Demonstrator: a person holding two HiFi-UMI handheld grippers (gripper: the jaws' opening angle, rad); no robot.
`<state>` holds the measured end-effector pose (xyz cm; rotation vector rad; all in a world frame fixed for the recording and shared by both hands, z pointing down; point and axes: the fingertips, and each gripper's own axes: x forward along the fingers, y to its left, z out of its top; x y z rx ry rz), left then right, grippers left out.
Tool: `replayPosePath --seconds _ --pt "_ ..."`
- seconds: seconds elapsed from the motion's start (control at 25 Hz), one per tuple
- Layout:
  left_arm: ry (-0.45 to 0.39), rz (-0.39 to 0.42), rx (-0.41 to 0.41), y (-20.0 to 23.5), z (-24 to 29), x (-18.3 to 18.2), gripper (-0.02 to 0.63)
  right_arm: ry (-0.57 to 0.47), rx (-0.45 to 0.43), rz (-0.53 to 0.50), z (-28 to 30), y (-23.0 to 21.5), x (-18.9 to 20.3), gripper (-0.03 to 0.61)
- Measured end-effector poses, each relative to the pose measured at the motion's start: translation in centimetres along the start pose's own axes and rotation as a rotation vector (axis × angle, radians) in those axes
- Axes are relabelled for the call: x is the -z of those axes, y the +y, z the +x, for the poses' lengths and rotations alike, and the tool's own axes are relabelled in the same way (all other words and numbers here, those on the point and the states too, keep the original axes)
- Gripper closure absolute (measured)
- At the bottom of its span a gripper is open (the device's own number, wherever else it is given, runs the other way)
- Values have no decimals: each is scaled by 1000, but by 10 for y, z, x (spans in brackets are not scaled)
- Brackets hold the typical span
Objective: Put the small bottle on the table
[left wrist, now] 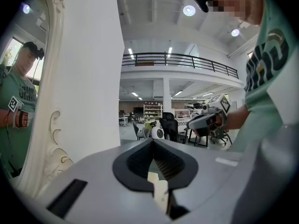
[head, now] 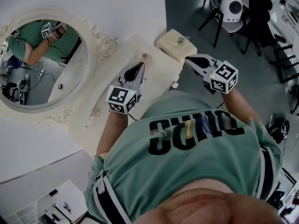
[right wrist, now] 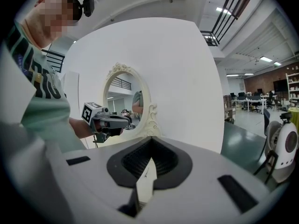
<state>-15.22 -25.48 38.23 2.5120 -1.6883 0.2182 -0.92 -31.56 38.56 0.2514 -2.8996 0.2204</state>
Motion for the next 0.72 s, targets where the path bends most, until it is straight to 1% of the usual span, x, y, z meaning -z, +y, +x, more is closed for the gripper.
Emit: replayPosePath --seconds 0.72 --pt "7 -9 -11 -1 -10 6 603 14 -14 -10 0 13 4 586"
